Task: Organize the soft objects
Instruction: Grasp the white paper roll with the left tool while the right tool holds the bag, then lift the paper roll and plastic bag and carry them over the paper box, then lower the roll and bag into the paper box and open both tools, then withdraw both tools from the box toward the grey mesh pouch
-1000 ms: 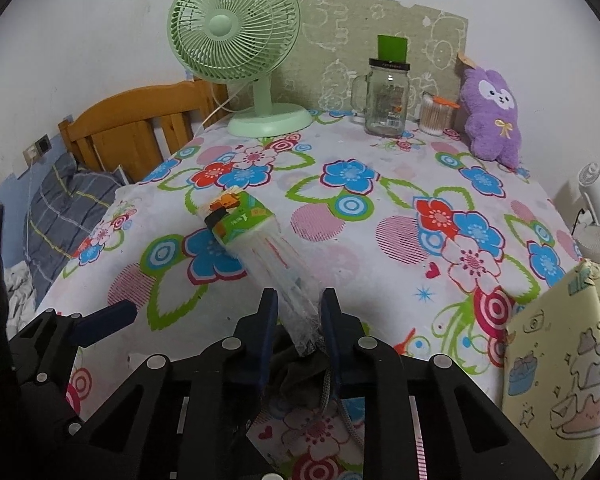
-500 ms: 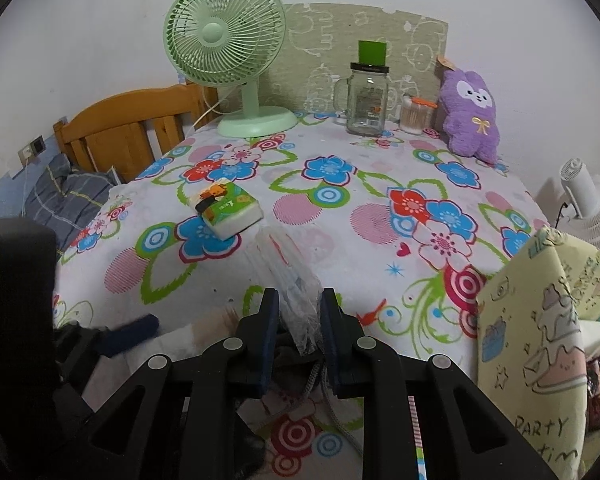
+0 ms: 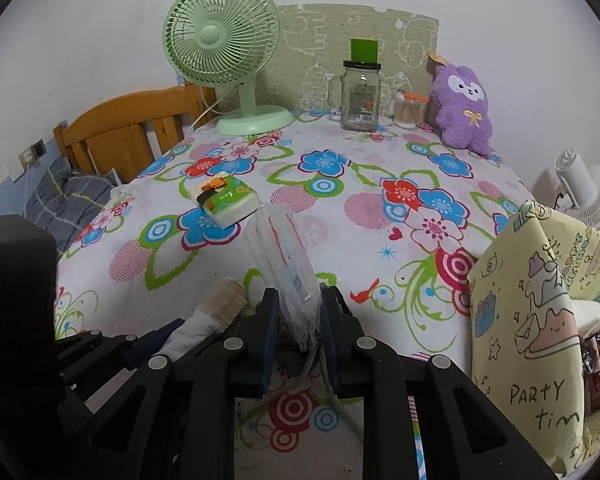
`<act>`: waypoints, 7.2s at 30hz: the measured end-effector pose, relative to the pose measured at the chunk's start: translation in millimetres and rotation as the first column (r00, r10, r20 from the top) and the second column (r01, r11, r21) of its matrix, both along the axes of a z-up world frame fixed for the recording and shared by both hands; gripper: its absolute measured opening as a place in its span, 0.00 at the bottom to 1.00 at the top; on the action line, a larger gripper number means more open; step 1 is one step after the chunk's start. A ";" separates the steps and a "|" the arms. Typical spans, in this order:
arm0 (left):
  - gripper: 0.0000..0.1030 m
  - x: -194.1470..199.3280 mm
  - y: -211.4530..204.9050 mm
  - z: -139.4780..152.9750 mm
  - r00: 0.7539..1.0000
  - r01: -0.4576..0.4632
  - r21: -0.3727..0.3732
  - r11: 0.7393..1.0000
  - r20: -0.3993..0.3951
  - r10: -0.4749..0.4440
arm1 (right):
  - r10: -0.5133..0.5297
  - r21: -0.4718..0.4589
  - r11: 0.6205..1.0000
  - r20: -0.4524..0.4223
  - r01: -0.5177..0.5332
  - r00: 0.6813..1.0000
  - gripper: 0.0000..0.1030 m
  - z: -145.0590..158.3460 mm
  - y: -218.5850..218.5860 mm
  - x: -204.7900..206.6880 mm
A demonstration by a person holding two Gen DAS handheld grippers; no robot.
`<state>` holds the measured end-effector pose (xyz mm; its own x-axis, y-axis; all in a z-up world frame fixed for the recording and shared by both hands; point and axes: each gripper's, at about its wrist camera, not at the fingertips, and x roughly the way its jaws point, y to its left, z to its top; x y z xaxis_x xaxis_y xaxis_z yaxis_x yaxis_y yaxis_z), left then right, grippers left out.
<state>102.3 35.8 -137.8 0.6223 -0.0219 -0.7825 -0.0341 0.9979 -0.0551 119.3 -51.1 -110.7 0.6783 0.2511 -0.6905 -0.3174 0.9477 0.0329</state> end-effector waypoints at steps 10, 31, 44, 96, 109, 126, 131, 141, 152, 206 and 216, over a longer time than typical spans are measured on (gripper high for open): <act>0.20 -8.5 -8.2 19.3 0.999 -0.004 0.017 1.000 0.048 0.003 | 0.000 0.031 1.000 0.005 0.000 1.000 0.16 8.7 -8.1 -7.8; 0.20 -20.6 -22.2 55.1 0.992 0.003 0.033 0.999 0.126 -0.007 | -0.001 0.078 0.997 0.058 -0.004 0.998 0.15 42.4 -24.2 -20.0; 0.20 -24.7 -37.2 89.0 0.982 0.018 0.042 0.999 0.187 -0.025 | -0.038 0.091 0.996 0.115 0.027 0.993 0.15 78.3 -42.2 -28.4; 0.20 -23.1 -139.1 131.6 0.949 0.121 0.038 0.992 0.288 -0.127 | -0.163 0.110 0.983 0.178 0.145 0.970 0.15 120.6 -146.5 -35.7; 0.20 -17.6 -176.4 128.4 0.939 0.191 0.032 0.981 0.286 -0.192 | -0.229 0.107 0.971 0.181 0.213 0.956 0.15 116.1 -185.2 -37.4; 0.20 -16.2 -220.3 108.4 0.923 0.299 0.029 0.954 0.244 -0.297 | -0.315 0.107 0.947 0.143 0.302 0.938 0.15 96.1 -228.4 -45.2; 0.21 -12.9 -229.2 97.8 0.923 0.319 0.034 0.947 0.215 -0.318 | -0.334 0.106 0.940 0.108 0.323 0.936 0.15 83.0 -237.8 -43.8; 0.21 -3.1 -241.4 77.6 0.927 0.340 0.049 0.939 0.151 -0.344 | -0.358 0.103 0.930 0.031 0.353 0.933 0.15 57.8 -250.4 -33.4; 0.36 5.3 -249.9 65.4 0.933 0.340 0.067 0.938 0.104 -0.346 | -0.364 0.104 0.924 -0.046 0.367 0.930 0.17 40.5 -258.3 -23.1; 1.00 -32.4 -173.9 133.3 0.921 0.263 0.072 0.962 0.278 -0.272 | -0.295 0.118 0.953 0.150 0.279 0.944 0.95 114.5 -189.6 -53.4; 1.00 -40.5 -147.2 140.6 0.920 0.224 0.083 0.971 0.311 -0.239 | -0.301 0.115 0.952 0.190 0.283 0.935 0.99 125.0 -161.6 -60.7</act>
<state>61.8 -111.4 2.8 0.8192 -0.1645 -0.5495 0.2096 0.9776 0.0199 58.6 -212.7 14.4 0.8539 0.0724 -0.5154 -0.0354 0.9961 0.0812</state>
